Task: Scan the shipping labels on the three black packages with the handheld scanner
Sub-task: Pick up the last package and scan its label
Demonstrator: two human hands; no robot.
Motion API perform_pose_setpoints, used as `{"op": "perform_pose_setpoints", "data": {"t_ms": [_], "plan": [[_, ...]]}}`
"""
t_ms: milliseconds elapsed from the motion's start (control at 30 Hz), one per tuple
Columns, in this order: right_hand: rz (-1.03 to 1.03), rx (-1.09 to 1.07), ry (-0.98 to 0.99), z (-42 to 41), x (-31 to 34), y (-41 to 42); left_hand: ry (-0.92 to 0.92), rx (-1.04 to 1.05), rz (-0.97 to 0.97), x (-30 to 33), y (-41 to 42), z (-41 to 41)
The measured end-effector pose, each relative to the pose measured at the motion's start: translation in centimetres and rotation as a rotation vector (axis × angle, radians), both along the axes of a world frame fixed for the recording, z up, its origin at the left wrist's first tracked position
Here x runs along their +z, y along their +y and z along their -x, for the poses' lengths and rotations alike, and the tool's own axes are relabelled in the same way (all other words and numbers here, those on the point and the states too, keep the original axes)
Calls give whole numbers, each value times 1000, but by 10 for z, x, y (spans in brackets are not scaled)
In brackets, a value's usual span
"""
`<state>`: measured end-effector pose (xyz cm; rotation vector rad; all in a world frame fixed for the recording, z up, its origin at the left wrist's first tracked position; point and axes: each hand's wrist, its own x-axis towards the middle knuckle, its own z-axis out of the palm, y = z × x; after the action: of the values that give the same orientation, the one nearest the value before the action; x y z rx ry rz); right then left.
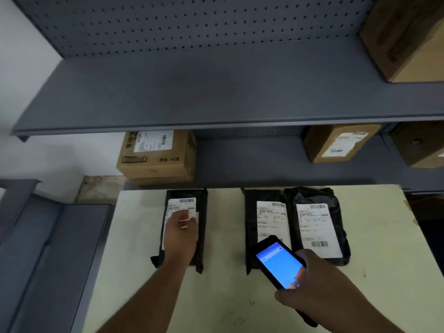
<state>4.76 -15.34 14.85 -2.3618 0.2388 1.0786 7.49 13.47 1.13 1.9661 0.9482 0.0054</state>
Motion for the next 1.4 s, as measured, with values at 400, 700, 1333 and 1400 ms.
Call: {"op": "perform_pose_setpoints", "data": {"t_ms": [400,700,1333,1400], "plan": [[50,93,12,5,-10,62,275,125,116,-18,80,22],[68,64,10,9,-16,75,360,-2,181,-26,80,-11],[8,19,31,14,-24,76,354,-30,151,-20,55,-31],[9,15,32,15,-23,73,349,-29,162,-22,55,-32]]}}
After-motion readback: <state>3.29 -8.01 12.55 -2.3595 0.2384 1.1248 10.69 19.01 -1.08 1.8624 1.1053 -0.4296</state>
